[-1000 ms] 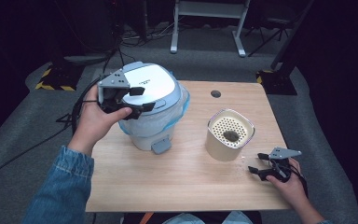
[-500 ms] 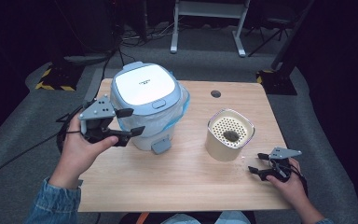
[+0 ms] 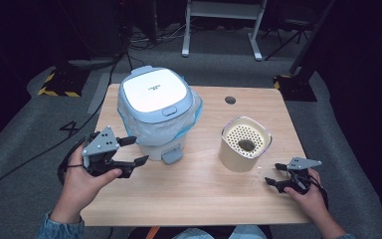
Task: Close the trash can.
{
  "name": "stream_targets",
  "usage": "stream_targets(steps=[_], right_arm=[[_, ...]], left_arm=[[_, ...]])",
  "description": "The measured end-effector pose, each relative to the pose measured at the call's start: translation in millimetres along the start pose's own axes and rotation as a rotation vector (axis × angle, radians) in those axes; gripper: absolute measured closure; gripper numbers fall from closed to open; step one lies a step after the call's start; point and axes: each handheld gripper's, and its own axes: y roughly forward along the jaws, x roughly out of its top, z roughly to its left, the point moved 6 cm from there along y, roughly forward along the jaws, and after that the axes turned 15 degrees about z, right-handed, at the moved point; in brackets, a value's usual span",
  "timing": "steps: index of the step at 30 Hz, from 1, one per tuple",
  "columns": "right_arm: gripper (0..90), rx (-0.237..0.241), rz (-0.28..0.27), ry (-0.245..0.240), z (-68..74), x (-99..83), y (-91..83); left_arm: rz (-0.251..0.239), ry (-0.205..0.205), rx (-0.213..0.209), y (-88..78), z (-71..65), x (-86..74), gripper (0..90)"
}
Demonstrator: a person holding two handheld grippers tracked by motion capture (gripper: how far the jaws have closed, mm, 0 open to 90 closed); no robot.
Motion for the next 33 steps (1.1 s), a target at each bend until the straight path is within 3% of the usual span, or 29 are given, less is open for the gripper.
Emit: stream_targets(steps=[10,13,20,26,33], right_arm=[[22.7,0.000,0.000,0.000,0.0,0.0,0.0],[22.6,0.000,0.000,0.000,0.0,0.0,0.0],[22.6,0.000,0.000,0.000,0.0,0.0,0.0],[22.6,0.000,0.000,0.000,0.0,0.0,0.0],[22.6,0.000,0.000,0.000,0.0,0.0,0.0]], left_arm=[[0.000,-0.039,-0.010,21.2,-12.0,-37.8,32.7],[0.031,-0.054,-0.018,31.2,-13.8,-51.1,32.7],[0.027,-0.138,-0.077,54.8,-10.9,-78.0,32.3],[0.129,-0.142,-0.033,81.3,-5.9,-100.3,32.3],[0.211,-0.164,-0.001,94.3,-0.2,-117.6,32.2]])
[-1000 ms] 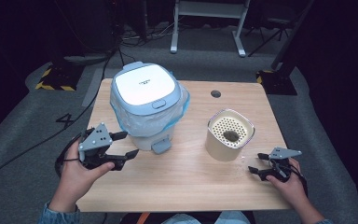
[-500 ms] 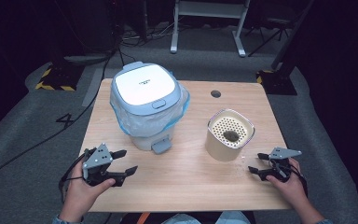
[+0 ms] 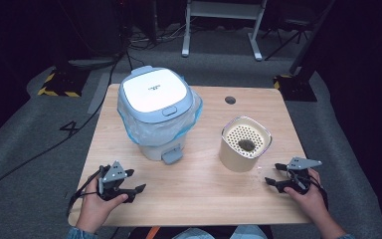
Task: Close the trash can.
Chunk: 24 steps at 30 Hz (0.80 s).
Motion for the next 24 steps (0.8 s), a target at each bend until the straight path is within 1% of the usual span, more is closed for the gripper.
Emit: stream_targets(steps=[1,2,3,5,6,7,10,11,12,13,14,15,17,18,19,20,24], right_arm=[[22.7,0.000,0.000,0.000,0.0,0.0,0.0],[22.6,0.000,0.000,0.000,0.0,0.0,0.0],[22.6,0.000,0.000,0.000,0.0,0.0,0.0],[22.6,0.000,0.000,0.000,0.0,0.0,0.0],[22.6,0.000,0.000,0.000,0.0,0.0,0.0],[22.6,0.000,0.000,0.000,0.0,0.0,0.0],[22.6,0.000,0.000,0.000,0.0,0.0,0.0],[22.6,0.000,0.000,0.000,0.0,0.0,0.0],[22.6,0.000,0.000,0.000,0.0,0.0,0.0],[22.6,0.000,0.000,0.000,0.0,0.0,0.0],[22.6,0.000,0.000,0.000,0.0,0.0,0.0],[22.7,0.000,0.000,0.000,0.0,0.0,0.0],[22.6,0.000,0.000,0.000,0.0,0.0,0.0],[22.6,0.000,0.000,0.000,0.0,0.0,0.0],[22.7,0.000,0.000,0.000,0.0,0.0,0.0],[22.7,0.000,0.000,0.000,0.0,0.0,0.0],[22.7,0.000,0.000,0.000,0.0,0.0,0.0]], left_arm=[[0.015,-0.017,0.000,5.4,1.9,-4.1,32.0],[0.022,-0.020,0.001,7.6,3.2,-5.8,32.1],[0.022,-0.020,0.001,7.6,3.2,-5.8,32.0],[0.042,-0.020,0.020,11.7,6.0,-8.9,32.0],[0.053,-0.013,0.033,14.0,8.0,-10.4,32.0],[0.064,-0.022,0.036,16.7,8.3,-12.2,32.0],[0.092,-0.026,0.044,23.9,10.8,-17.1,31.8],[0.098,-0.030,0.053,26.0,11.5,-18.2,31.5],[0.108,-0.030,0.077,29.0,13.8,-20.4,29.6],[0.098,-0.036,0.074,29.8,14.5,-20.3,28.0],[0.098,-0.036,0.074,29.8,14.5,-20.3,27.0],[0.095,-0.045,0.070,30.4,15.4,-20.7,27.0],[0.086,-0.047,0.072,32.1,18.1,-21.2,21.2],[0.057,-0.030,0.068,34.5,19.9,-21.1,18.3],[0.061,-0.038,0.059,34.8,21.0,-21.1,15.6],[0.064,-0.030,0.062,35.0,21.5,-20.8,14.8],[0.063,-0.038,0.060,36.2,21.0,-19.7,13.2]])
